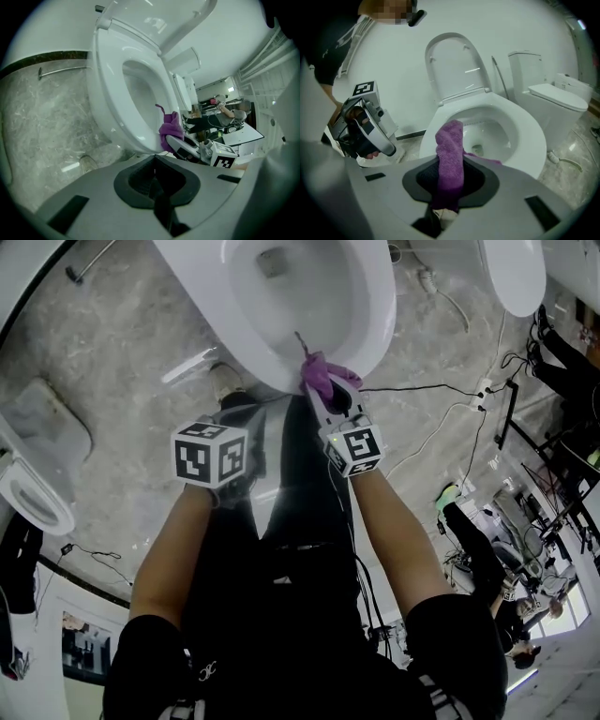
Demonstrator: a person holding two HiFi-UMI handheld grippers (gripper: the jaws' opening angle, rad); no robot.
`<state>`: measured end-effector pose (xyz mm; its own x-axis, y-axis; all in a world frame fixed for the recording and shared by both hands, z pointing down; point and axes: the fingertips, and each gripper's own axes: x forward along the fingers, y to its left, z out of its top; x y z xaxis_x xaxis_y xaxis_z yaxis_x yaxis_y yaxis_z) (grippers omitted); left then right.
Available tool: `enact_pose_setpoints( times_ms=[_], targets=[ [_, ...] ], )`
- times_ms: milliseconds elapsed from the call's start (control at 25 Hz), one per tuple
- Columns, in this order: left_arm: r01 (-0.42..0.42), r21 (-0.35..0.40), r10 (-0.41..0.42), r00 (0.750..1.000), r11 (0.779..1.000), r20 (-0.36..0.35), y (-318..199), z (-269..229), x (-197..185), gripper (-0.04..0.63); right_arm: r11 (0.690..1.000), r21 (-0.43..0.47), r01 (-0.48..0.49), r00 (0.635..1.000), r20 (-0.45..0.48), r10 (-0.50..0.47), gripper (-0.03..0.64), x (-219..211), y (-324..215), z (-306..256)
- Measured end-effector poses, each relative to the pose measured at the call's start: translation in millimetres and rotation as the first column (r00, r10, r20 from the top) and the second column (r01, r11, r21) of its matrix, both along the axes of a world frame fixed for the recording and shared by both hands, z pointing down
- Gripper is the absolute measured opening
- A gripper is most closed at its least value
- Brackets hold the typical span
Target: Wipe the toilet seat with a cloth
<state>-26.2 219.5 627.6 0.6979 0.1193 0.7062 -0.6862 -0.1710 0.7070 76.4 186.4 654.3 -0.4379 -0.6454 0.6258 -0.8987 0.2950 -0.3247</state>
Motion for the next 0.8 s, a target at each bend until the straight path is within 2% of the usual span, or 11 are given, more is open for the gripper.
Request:
enact_pose_setpoints(
  times_ms=[120,280,480,680,800],
  targets=[
    [0.038,-0.009,-0.038,0.999,0.999,-0.002,0.7,2.0,-10.4,0.009,0.999,0.008,0.043,0.999,-0.031,-0.042,0.08,-17.4,-1.0,-0.5],
    [0.085,-0.022,-0.085,0.996,0.996,-0.008,3.4,4.6,-24.4,0.009,0.98,0.016,0.201,0.977,-0.075,-0.199,0.08,-52.3,-2.5,-3.1],
    [0.17,-0.025,-0.17,0.985,0.985,-0.01,-0.7,4.5,-38.9,0.009,0.898,-0.003,0.439,0.894,-0.1,-0.437,0.08,-102.9,-1.6,-3.1],
    [0.25,-0.015,-0.25,0.968,0.968,-0.014,-12.0,4.5,-55.6,0.009,0.903,-0.018,0.429,0.902,-0.039,-0.429,0.08,-121.6,-36.2,-1.7],
    [0.304,-0.012,-0.304,0.953,0.953,-0.007,-15.7,7.0,-74.6,0.009,0.894,-0.015,0.447,0.894,0.005,-0.447,0.08,-135.8,-54.0,-1.3]
  ],
)
